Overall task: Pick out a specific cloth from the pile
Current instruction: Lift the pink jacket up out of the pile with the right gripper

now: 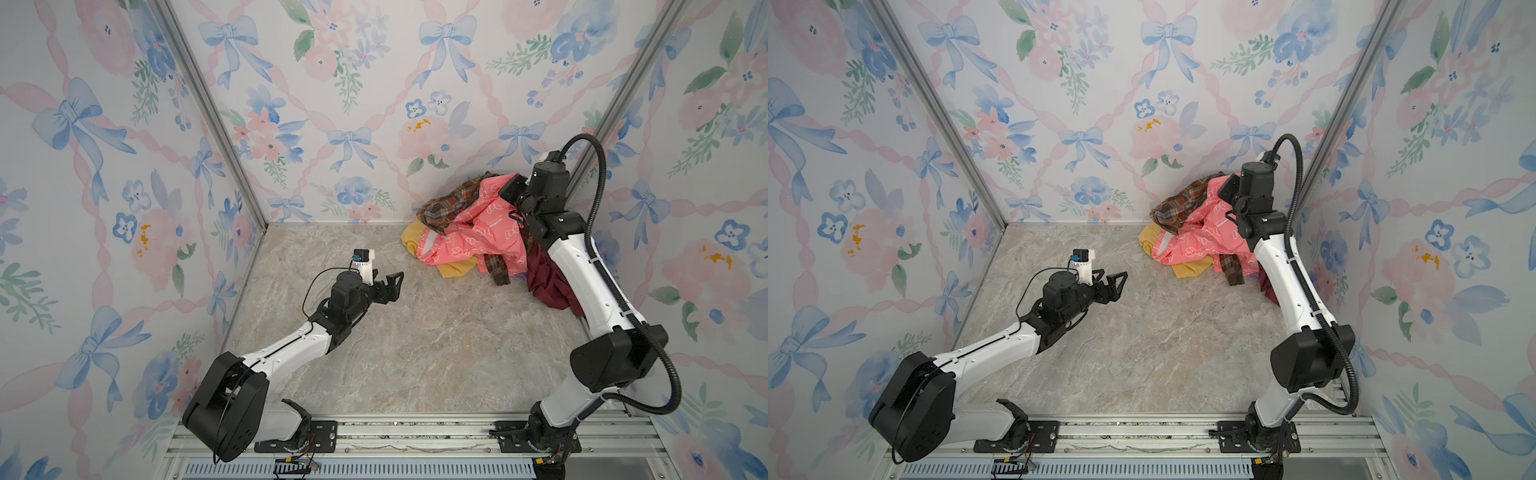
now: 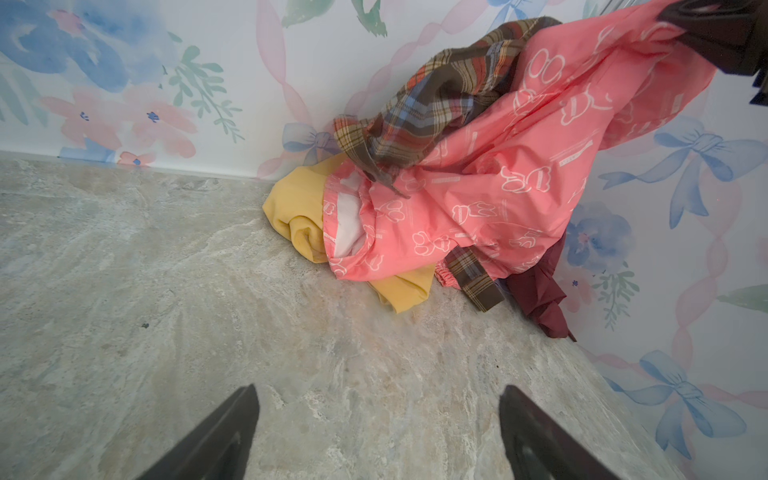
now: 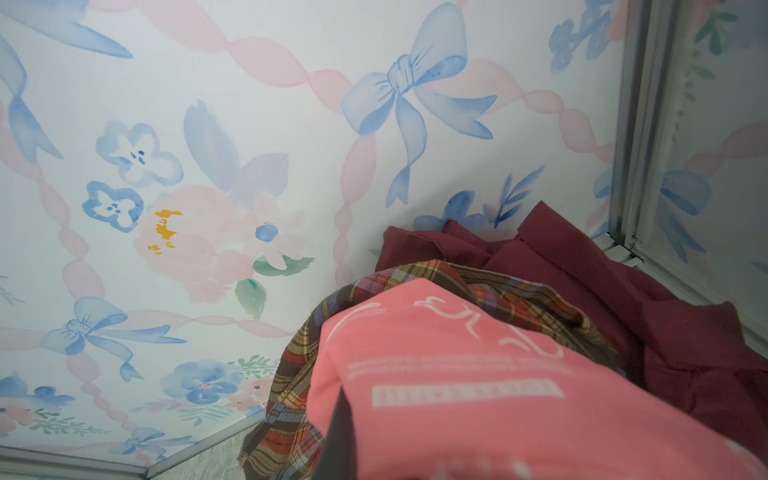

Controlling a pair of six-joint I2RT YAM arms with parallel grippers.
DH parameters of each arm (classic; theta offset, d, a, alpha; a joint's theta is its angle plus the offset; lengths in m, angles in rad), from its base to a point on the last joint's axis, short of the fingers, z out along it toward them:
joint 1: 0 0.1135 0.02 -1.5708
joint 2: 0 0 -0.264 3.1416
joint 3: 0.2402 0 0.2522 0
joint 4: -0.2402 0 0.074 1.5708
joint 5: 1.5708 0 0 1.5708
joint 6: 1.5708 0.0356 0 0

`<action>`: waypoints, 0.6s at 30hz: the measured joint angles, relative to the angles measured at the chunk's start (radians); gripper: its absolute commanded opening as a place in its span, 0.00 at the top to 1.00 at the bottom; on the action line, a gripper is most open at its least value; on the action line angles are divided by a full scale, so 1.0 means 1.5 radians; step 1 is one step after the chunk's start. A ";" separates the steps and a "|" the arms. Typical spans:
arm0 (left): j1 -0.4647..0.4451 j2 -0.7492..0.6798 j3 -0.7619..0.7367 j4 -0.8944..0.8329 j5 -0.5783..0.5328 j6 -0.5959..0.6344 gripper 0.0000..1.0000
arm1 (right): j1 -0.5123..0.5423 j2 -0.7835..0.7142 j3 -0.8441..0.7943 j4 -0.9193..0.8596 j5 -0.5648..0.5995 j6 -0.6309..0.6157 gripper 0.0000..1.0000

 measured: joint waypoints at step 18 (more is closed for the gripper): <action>-0.048 0.035 0.009 -0.015 -0.045 0.058 0.07 | -0.049 0.120 0.369 -0.172 -0.080 -0.067 1.00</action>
